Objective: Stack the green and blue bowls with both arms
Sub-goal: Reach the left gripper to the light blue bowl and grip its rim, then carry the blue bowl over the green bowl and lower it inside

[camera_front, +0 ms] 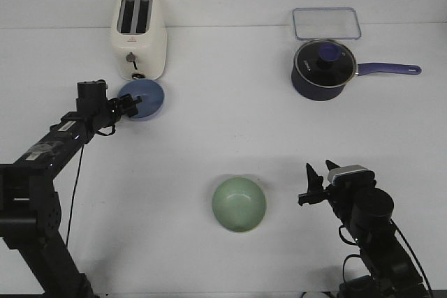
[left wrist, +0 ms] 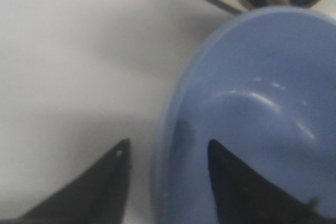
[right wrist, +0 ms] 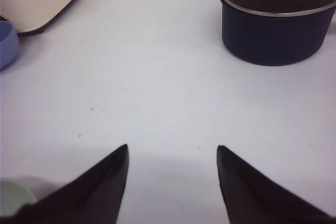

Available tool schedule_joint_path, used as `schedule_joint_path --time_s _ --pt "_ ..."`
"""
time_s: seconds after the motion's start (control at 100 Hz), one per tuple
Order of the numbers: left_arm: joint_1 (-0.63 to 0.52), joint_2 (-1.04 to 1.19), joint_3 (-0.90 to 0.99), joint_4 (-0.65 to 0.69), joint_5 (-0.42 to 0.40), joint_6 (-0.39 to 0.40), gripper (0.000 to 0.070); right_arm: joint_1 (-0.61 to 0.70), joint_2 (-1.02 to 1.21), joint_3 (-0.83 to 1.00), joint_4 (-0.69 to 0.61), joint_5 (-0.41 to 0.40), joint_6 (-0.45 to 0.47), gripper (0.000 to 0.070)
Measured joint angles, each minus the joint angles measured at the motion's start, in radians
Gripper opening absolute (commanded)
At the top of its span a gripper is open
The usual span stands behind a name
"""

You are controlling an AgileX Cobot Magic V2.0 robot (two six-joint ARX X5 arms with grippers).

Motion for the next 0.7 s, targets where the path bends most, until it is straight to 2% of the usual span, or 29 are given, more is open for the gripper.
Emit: schedule_joint_path --time_s 0.22,0.48,0.61,0.7 --pt "0.0 -0.045 0.0 -0.047 0.013 0.023 0.0014 0.0 0.0 0.0 -0.011 0.0 0.0 0.0328" --pt "-0.027 -0.319 0.0 -0.214 0.177 0.1 0.0014 0.0 0.0 0.0 -0.036 0.0 -0.019 0.0328" --pt "-0.099 -0.432 -0.034 -0.257 0.268 0.13 0.0014 0.0 0.0 0.0 -0.038 0.0 -0.026 0.0328" --pt "-0.185 -0.5 -0.1 -0.263 0.285 0.138 0.0014 0.0 0.0 0.0 -0.04 0.0 -0.026 0.0328"
